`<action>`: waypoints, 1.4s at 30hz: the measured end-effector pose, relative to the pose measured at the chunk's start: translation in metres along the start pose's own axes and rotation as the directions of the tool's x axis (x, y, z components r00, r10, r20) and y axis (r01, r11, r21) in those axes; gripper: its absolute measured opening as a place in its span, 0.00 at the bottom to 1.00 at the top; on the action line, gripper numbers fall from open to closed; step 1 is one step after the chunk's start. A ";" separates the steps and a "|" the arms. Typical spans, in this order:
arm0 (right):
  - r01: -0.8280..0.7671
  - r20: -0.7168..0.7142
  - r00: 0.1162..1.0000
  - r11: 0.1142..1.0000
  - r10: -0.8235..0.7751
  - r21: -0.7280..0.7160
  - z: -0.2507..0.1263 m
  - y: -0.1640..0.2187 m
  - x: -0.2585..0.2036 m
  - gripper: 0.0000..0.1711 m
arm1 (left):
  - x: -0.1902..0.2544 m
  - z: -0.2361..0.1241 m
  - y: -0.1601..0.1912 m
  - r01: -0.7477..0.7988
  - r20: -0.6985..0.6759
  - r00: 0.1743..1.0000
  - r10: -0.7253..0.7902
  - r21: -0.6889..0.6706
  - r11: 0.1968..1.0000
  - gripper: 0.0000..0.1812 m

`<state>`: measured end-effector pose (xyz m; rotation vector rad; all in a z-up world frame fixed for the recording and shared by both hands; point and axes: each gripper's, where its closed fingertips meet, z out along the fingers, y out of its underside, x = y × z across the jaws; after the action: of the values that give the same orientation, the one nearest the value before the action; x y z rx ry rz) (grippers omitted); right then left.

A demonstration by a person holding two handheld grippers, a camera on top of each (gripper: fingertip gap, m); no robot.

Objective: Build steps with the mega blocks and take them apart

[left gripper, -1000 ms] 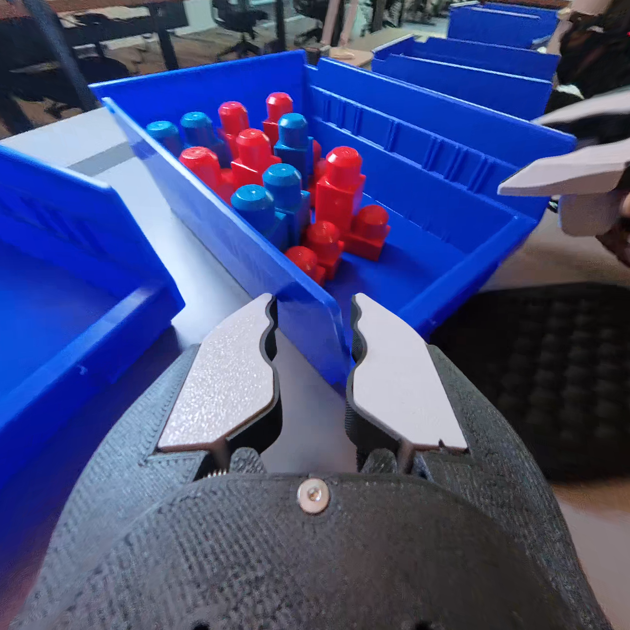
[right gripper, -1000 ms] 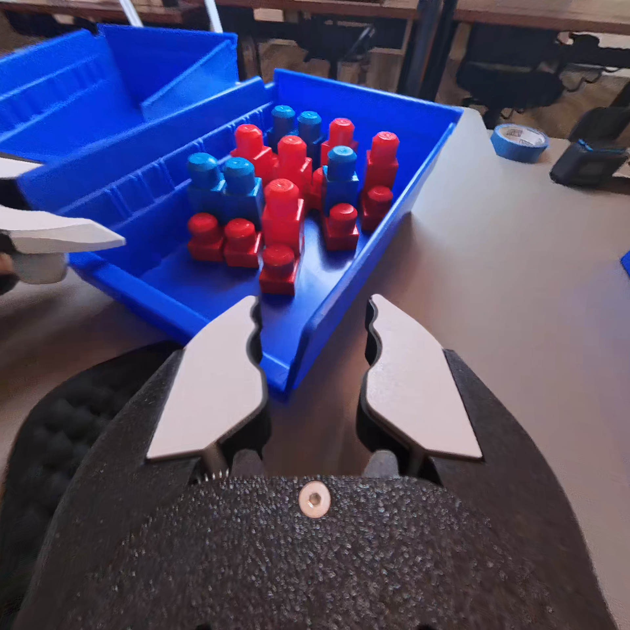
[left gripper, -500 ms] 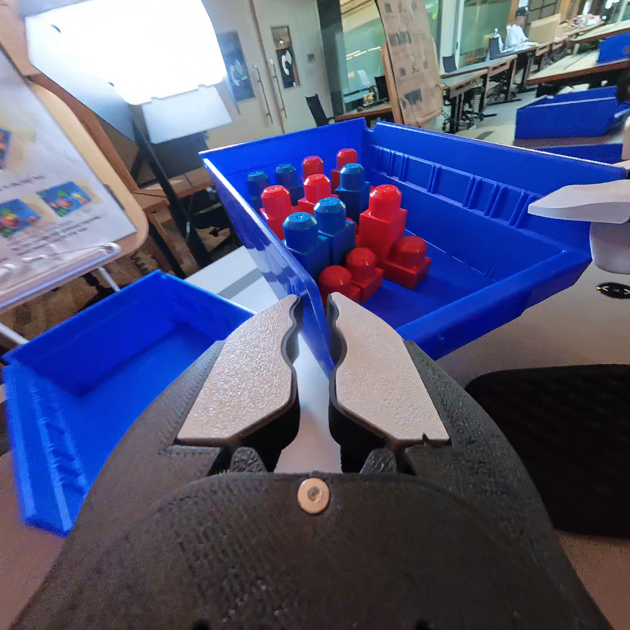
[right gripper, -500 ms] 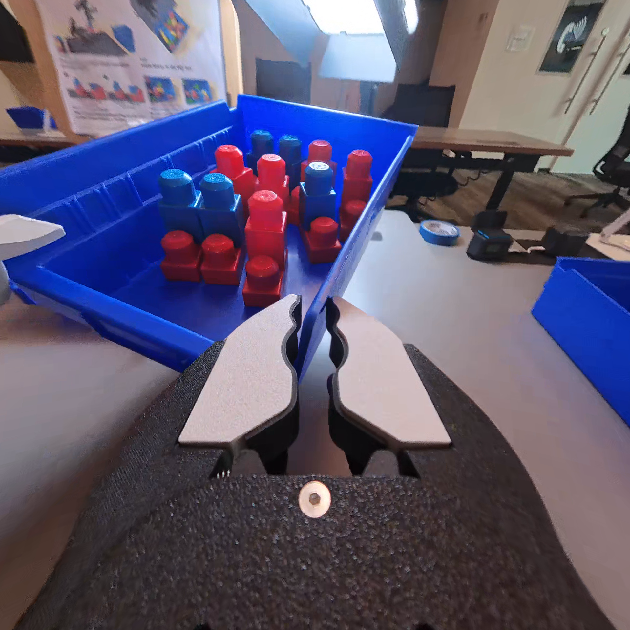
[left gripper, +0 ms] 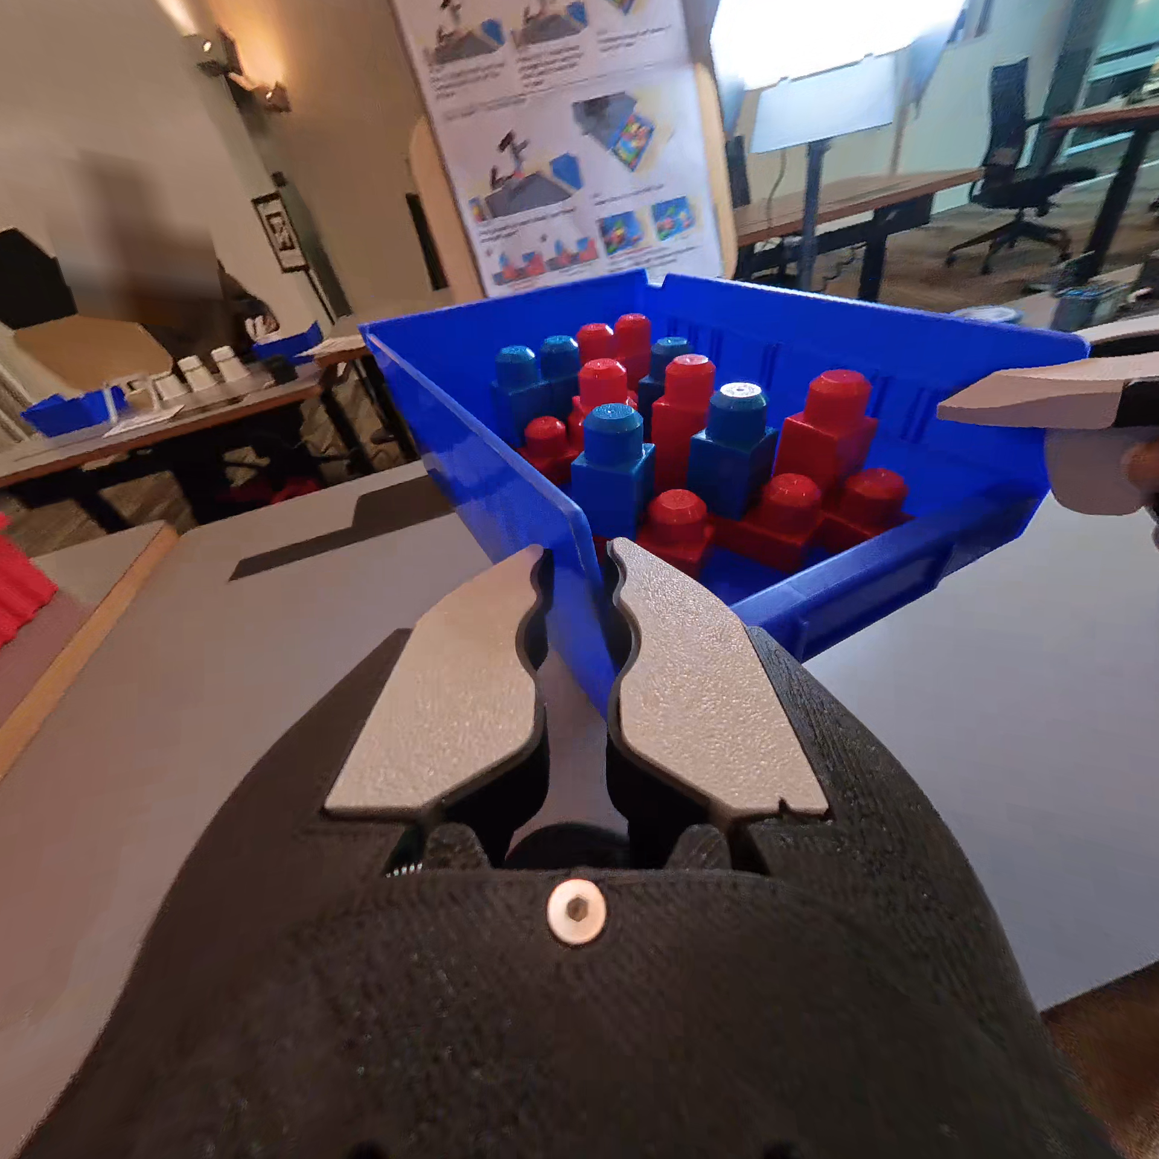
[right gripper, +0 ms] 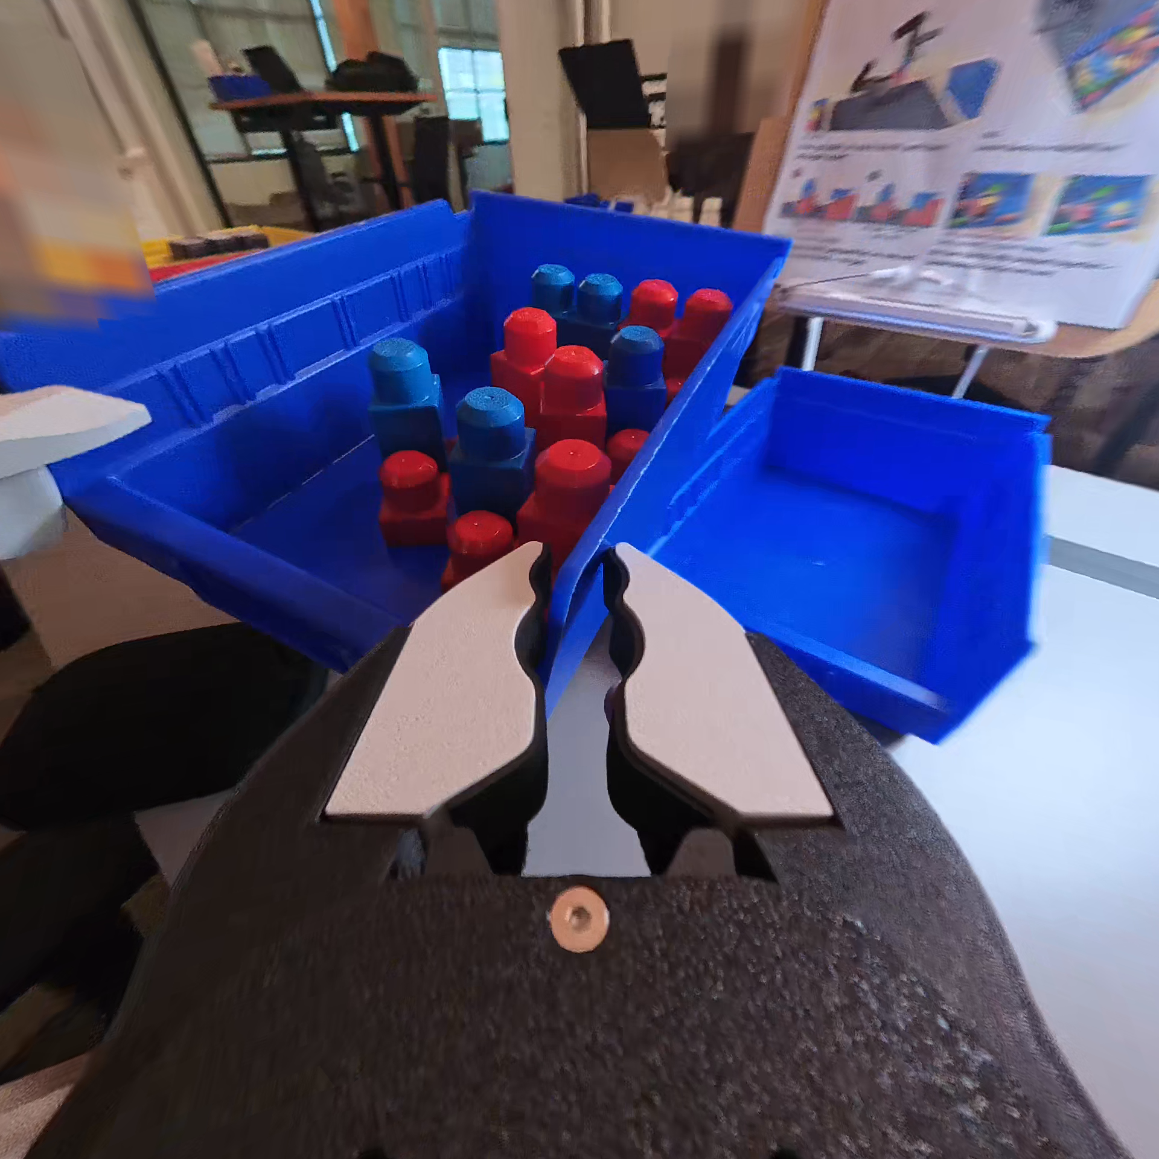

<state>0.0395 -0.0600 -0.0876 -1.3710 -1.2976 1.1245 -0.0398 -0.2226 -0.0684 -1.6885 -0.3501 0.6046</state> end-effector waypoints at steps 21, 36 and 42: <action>0.288 0.300 0.930 0.926 -0.211 -0.243 0.089 0.086 -0.017 0.18 | -0.117 -0.001 0.115 0.065 0.112 0.993 -0.046 -0.173 0.983 0.24; 0.755 0.472 0.642 0.389 -0.604 -0.528 0.115 0.149 0.110 0.19 | -0.014 0.084 0.197 -0.751 -0.628 0.652 0.425 -0.458 0.475 0.17; 0.727 0.418 0.664 0.404 -0.621 -0.555 0.052 0.158 0.128 0.19 | -0.033 0.106 0.197 -0.724 -0.574 0.682 0.453 -0.441 0.531 0.17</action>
<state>0.0189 0.0644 -0.2560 -1.0131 -2.2690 0.1152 -0.1464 -0.1952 -0.2660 -2.5978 0.4344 0.6570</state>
